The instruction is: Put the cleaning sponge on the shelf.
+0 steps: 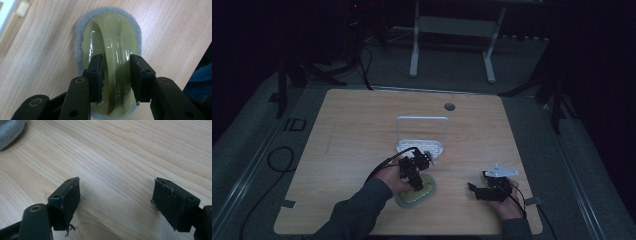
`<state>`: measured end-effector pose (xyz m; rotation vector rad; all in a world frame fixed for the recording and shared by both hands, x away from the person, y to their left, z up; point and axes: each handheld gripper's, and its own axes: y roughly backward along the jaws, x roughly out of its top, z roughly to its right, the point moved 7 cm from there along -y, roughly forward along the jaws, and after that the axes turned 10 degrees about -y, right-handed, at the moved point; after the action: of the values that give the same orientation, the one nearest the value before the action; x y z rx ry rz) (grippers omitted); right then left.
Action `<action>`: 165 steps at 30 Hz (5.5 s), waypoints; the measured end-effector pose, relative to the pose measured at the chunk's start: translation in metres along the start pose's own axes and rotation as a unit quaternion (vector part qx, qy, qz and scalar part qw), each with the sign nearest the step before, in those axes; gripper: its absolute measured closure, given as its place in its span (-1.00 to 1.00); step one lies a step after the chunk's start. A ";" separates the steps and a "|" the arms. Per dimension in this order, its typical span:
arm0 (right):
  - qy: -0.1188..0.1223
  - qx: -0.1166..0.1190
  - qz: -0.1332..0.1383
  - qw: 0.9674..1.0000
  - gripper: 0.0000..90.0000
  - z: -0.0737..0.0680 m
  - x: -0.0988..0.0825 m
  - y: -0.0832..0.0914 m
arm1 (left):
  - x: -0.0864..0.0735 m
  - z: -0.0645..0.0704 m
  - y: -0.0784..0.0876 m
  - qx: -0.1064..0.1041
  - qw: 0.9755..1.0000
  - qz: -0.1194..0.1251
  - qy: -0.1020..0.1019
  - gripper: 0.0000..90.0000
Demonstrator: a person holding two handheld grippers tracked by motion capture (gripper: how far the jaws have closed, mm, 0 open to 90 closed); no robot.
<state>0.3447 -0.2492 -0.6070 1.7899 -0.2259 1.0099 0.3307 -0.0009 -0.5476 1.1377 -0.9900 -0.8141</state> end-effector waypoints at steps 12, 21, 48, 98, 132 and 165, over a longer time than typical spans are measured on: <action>0.000 0.000 0.000 1.000 -0.52 0.000 0.000 0.000 | 0.000 0.000 0.003 0.003 1.000 -0.014 -0.015 0.48; 0.000 0.000 0.000 1.000 -0.52 0.000 0.000 0.000 | 0.000 -0.001 0.005 0.010 0.999 -0.032 -0.035 0.58; 0.001 0.002 0.000 1.000 -0.52 0.000 0.000 0.000 | 0.000 -0.010 0.011 0.066 0.991 -0.032 -0.111 0.60; 0.002 0.001 0.000 1.000 -0.52 0.001 0.001 -0.001 | 0.014 -0.030 0.030 0.153 0.967 0.007 -0.204 0.60; 0.003 0.001 0.000 1.000 -0.52 0.001 0.001 -0.001 | 0.032 -0.047 0.038 0.178 0.957 0.013 -0.230 0.60; 0.002 0.001 0.000 1.000 -0.52 0.001 0.001 -0.001 | 0.043 -0.067 0.041 0.199 0.947 0.002 -0.251 0.60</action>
<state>0.3458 -0.2492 -0.6070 1.7898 -0.2219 1.0150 0.4103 -0.0071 -0.5060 1.2939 -1.6366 -0.9517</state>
